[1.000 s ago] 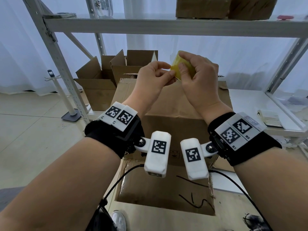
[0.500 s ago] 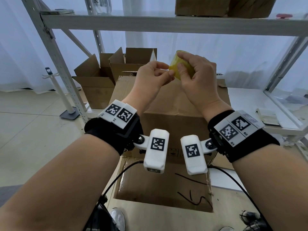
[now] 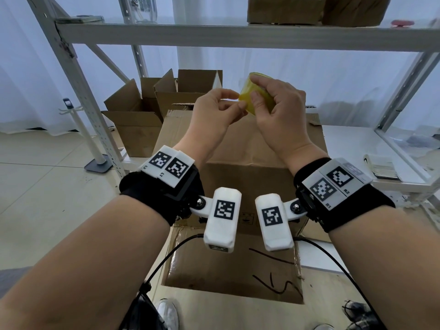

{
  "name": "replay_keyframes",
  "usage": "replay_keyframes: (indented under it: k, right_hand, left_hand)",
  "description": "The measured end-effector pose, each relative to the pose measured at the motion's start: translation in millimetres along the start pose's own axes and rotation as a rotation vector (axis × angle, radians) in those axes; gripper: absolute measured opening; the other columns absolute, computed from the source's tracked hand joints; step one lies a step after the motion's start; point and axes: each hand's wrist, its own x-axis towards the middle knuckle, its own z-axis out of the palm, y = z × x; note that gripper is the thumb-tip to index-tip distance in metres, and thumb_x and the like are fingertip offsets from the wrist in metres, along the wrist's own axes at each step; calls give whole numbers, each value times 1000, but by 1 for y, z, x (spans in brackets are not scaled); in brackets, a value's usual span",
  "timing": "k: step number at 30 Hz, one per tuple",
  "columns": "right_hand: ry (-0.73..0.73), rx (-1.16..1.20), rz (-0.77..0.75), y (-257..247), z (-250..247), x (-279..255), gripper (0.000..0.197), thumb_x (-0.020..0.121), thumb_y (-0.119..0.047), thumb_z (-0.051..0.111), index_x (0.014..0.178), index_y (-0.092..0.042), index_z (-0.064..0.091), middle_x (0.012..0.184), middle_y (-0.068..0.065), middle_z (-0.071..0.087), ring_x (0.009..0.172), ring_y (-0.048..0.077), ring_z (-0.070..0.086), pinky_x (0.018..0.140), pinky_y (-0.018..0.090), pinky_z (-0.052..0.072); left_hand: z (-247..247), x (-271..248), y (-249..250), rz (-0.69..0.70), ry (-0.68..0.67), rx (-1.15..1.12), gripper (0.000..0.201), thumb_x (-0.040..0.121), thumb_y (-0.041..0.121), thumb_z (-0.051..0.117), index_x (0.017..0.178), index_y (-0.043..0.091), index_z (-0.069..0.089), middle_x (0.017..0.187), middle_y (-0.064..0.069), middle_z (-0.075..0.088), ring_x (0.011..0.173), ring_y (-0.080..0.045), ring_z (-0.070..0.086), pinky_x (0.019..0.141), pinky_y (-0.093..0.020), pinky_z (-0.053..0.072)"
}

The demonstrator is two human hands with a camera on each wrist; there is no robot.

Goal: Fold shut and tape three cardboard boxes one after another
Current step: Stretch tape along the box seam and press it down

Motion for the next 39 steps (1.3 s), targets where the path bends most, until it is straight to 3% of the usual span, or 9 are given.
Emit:
replay_keyframes:
  k: [6,9,11,17,22,25,29,32,39]
  right_hand:
    - [-5,50,37,-3,-4,0,32,94,-25,54,121,-13,65,120,1,67,113,16,58,96,5,25]
    - [-4,124,53,-4,-9,4,34,94,-29,53,122,-12,64,119,2,67,111,17,59,99,36,46]
    - [1,127,50,-5,-10,4,35,94,-29,53,121,-11,65,117,3,67,108,17,60,96,45,48]
    - [-41,57,60,-5,-10,1,32,95,-26,53,121,-12,65,118,3,67,109,15,58,94,24,34]
    - [-55,127,70,-5,-13,4,33,93,-28,53,120,-13,66,117,-1,66,109,17,60,99,47,44]
    - [-104,154,54,-6,-14,5,32,92,-28,54,119,-14,66,111,-11,63,108,17,61,98,51,44]
    - [-122,70,-17,-8,-12,3,32,93,-26,55,119,-12,66,112,1,69,104,18,62,97,46,44]
    - [-133,16,-38,-10,-12,2,32,94,-26,54,119,-11,66,110,4,70,101,18,61,94,33,36]
    - [-129,-7,-50,-13,-12,1,31,94,-25,54,119,-11,66,107,5,71,98,19,60,89,29,33]
  left_hand:
    - [4,-1,1,-8,-9,-19,6,90,6,62,86,9,59,79,-8,67,78,-15,68,82,-30,56]
    - [5,0,7,10,-28,16,17,92,11,61,108,10,54,87,-8,68,81,-15,69,78,-26,57]
    - [3,1,6,44,-26,89,33,91,15,63,122,7,54,91,-6,68,84,-14,68,79,-25,57]
    - [-2,3,2,75,76,177,23,81,20,75,100,7,71,89,-2,72,86,-12,68,83,-31,57]
    - [-10,2,4,56,30,128,10,90,6,63,99,5,67,87,-6,69,82,-13,67,80,-23,56]
    - [-17,4,5,73,15,216,10,90,3,62,98,2,67,86,-10,70,79,-15,70,78,-23,57]
    - [-21,8,6,97,-26,387,10,88,5,64,96,1,68,82,-9,71,74,-14,71,76,-21,57]
    - [-21,9,6,127,-38,504,5,87,6,64,90,7,67,77,-4,70,70,-8,70,74,-19,57]
    - [-22,10,8,64,-74,469,7,88,6,62,92,2,67,76,-5,70,66,-8,70,67,-16,56]
